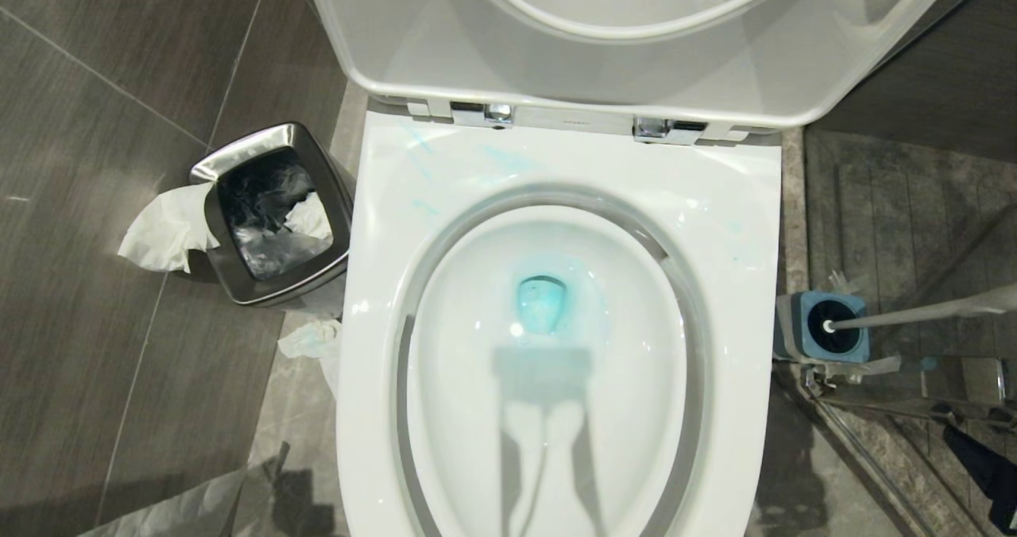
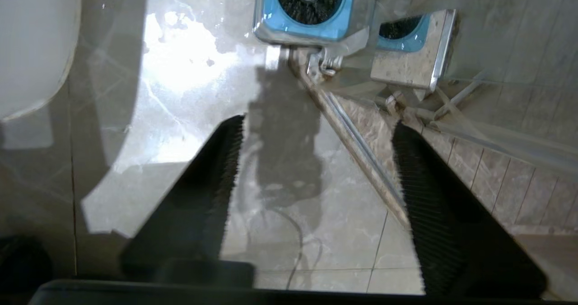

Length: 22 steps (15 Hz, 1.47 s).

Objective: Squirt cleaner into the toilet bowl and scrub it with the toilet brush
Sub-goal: Scrub the toilet bowl

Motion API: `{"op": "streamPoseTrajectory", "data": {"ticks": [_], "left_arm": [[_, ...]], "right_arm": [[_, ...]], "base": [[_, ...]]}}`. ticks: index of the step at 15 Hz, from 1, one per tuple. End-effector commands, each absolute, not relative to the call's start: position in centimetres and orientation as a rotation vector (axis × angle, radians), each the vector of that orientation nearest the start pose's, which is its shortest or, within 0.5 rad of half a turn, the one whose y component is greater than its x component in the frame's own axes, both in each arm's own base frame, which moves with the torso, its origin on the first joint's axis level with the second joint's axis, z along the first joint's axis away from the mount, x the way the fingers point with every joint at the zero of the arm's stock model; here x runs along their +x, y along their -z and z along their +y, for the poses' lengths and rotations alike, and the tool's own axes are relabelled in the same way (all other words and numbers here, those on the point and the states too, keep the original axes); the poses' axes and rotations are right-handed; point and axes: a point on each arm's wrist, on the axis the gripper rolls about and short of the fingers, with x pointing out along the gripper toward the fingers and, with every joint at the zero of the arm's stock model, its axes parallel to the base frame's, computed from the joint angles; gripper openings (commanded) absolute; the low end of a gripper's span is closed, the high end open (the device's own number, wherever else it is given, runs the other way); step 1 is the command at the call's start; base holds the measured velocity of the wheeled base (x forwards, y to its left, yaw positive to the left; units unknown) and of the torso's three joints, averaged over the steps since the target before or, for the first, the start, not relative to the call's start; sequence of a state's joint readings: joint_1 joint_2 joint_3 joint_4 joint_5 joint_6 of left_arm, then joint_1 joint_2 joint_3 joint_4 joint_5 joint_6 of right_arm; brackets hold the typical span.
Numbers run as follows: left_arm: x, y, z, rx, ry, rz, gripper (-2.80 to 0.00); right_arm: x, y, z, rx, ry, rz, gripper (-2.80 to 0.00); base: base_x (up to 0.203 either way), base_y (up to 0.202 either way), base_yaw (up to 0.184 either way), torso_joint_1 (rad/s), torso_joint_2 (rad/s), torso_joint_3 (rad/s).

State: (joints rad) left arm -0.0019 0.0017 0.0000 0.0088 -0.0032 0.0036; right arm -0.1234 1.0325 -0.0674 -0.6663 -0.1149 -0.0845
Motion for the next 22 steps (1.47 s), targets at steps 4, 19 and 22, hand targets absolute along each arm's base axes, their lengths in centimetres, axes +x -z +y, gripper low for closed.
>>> {"op": "streamPoseTrajectory", "data": {"ticks": [4,19,22], "left_arm": [[-2.2,-7.4,0.0,0.003,0.005,0.012,-2.8],[-2.2,-7.4,0.0,0.003,0.005,0.012,-2.8],[-2.2,-7.4,0.0,0.003,0.005,0.014,-2.8]], "right_arm": [[12.7,-11.9,-1.9,-0.061,0.264,0.331,0.0],[19.9,-11.5,-2.0,-0.057,0.386,0.302,0.0],[20.6,-11.9,-2.2,-0.065,0.388,0.275,0.0]], "base": [[0.0,0.0,0.0,0.0,0.0,0.0],[0.0,0.0,0.0,0.0,0.0,0.0],[0.0,0.0,0.0,0.0,0.0,0.0]]}}
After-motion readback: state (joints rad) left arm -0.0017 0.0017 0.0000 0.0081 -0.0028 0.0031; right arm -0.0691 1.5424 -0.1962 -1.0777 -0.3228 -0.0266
